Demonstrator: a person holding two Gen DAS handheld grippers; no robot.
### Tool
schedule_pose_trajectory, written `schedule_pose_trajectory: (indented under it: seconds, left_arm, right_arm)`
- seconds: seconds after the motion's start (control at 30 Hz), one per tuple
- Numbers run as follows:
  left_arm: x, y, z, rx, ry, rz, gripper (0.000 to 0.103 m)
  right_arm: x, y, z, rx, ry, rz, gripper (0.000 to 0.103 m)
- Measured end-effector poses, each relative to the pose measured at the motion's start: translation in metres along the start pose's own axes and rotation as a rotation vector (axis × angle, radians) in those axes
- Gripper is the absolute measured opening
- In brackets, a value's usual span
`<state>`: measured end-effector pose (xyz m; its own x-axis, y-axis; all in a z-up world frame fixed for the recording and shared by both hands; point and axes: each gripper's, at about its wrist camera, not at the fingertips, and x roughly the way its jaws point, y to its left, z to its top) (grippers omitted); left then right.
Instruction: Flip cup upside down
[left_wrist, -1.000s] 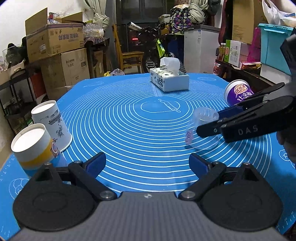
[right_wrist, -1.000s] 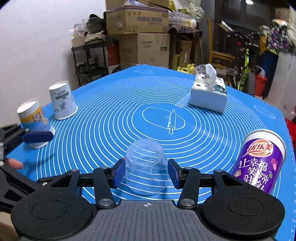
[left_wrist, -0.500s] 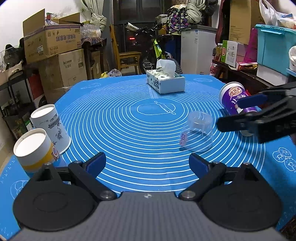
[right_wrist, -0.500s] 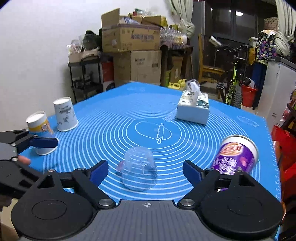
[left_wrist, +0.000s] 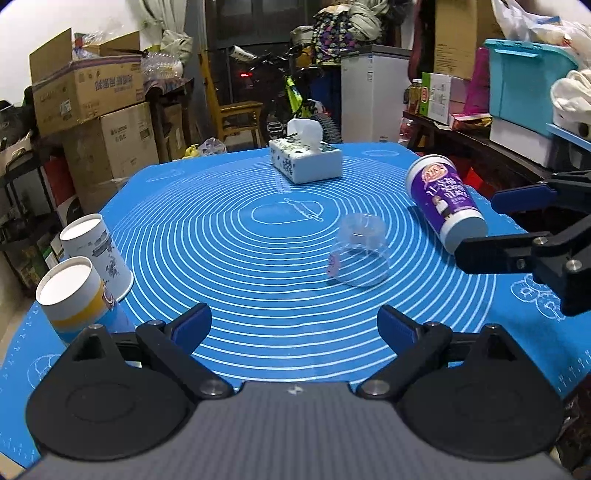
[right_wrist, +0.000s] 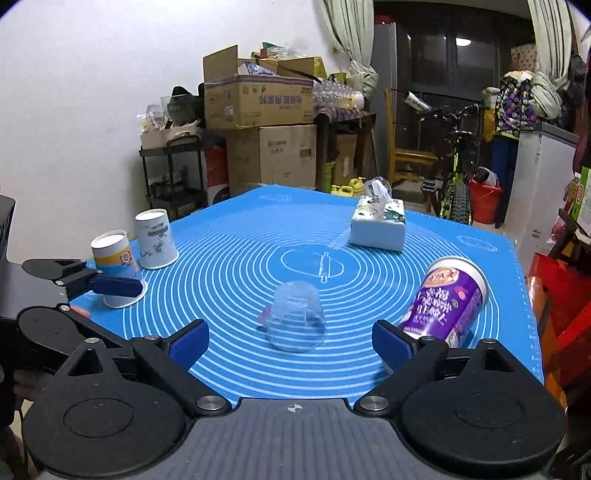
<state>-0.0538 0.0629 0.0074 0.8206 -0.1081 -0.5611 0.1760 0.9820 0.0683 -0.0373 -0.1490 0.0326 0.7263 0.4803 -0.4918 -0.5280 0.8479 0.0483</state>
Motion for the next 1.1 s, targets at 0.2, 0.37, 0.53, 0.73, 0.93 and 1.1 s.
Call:
schedule_pose_trajectory:
  seconds: [0.2,0.37,0.53,0.73,0.93,1.1]
  left_arm:
    - [0.001,-0.001,0.000,0.004,0.008,-0.006,0.096]
    - [0.004,-0.002,-0.002,0.005,0.019,-0.008,0.096]
    - [0.005,-0.003,-0.003,0.010,0.024,-0.008,0.096]
    - [0.006,-0.003,-0.004,0.005,0.022,-0.004,0.096]
    - [0.006,-0.001,-0.003,-0.002,0.023,-0.002,0.096]
    - [0.007,-0.002,-0.003,0.002,0.027,-0.004,0.096]
  right_arm:
    - [-0.010,-0.005,-0.004,0.029,0.002,0.002,0.095]
    - [-0.011,-0.003,-0.007,0.012,0.025,0.007,0.095]
    - [-0.012,-0.001,-0.007,0.010,0.028,0.009,0.095]
    - [-0.011,-0.001,-0.008,0.002,0.032,0.017,0.095]
    - [-0.011,-0.004,-0.009,0.016,0.039,0.023,0.095]
    - [-0.011,-0.004,-0.009,0.008,0.040,0.020,0.095]
